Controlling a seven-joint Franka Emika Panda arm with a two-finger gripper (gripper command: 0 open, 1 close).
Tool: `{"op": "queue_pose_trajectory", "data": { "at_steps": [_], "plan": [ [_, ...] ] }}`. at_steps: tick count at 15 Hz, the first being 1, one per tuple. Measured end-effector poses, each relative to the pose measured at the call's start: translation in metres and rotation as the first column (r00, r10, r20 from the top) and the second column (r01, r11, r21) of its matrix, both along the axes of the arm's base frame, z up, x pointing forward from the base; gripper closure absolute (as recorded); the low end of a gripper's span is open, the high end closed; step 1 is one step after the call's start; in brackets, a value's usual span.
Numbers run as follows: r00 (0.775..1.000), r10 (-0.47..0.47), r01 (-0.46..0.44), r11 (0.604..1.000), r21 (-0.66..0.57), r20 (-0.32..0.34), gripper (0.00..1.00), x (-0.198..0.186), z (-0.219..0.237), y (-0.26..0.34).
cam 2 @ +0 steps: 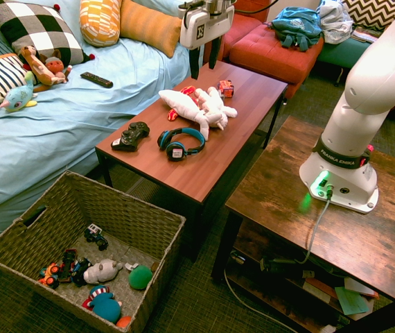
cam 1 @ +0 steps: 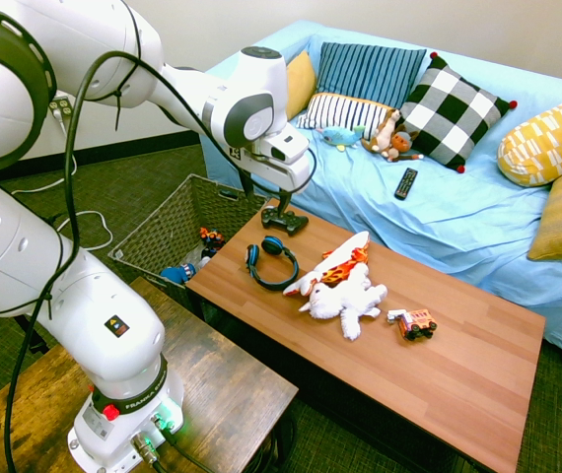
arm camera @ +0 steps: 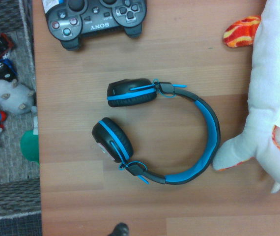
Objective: Put the toy car in the basket
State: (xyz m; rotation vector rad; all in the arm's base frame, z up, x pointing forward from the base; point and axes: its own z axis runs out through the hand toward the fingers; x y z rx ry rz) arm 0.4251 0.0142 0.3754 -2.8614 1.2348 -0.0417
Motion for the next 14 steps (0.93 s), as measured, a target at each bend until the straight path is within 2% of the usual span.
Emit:
{"op": "queue_pose_trajectory", "data": {
  "at_steps": [2, 5, 11, 14],
  "plan": [
    [1.000, -0.006, 0.006, 1.000, 0.007, -0.003, 0.00, 0.002, -0.001, -0.001],
    [0.997, -0.070, 0.069, 0.995, 0.068, 0.013, 0.00, 0.008, 0.002, -0.031],
    [0.977, -0.212, 0.207, 0.964, 0.168, 0.011, 0.00, 0.033, -0.017, -0.149],
    [0.955, -0.297, 0.290, 0.931, 0.222, -0.001, 0.00, 0.050, -0.045, -0.219]
  ]
}}
